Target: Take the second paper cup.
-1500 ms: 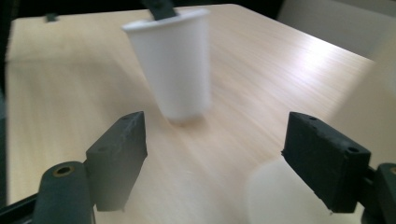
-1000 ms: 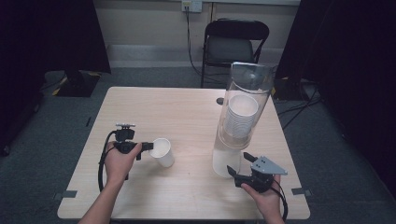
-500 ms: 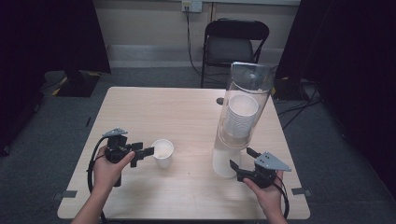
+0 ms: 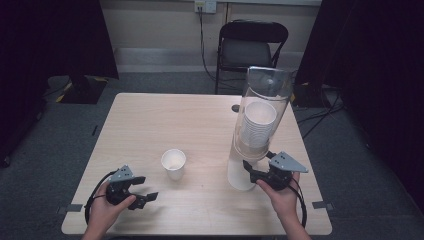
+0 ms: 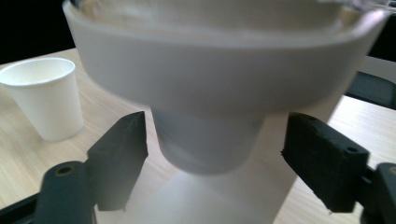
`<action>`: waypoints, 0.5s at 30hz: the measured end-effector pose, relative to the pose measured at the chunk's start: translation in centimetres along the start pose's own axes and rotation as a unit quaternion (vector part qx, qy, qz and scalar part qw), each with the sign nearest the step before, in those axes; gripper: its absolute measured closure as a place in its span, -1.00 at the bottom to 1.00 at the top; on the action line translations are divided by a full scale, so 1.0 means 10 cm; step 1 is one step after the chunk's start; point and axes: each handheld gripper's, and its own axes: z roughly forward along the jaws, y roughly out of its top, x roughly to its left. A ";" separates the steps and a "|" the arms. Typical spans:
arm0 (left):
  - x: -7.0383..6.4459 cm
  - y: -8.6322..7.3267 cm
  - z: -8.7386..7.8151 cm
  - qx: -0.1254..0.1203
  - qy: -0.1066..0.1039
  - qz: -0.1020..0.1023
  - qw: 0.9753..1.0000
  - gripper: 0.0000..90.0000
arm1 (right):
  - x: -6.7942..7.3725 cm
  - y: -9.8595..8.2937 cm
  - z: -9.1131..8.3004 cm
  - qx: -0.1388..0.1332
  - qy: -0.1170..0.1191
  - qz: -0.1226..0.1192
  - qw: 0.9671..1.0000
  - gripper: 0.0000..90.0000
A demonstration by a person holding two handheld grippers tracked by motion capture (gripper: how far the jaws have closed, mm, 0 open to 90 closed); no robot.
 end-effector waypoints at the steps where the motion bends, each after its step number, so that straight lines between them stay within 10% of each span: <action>1: 0.00 -0.05 0.03 0.001 0.003 0.006 1.000 -0.63 | 0.01 0.02 0.01 0.002 0.000 0.003 1.000 -0.47; 15: -0.01 -0.13 0.11 0.015 0.028 0.037 0.999 -0.65 | 0.02 0.04 0.17 -0.010 0.006 0.008 1.000 -0.28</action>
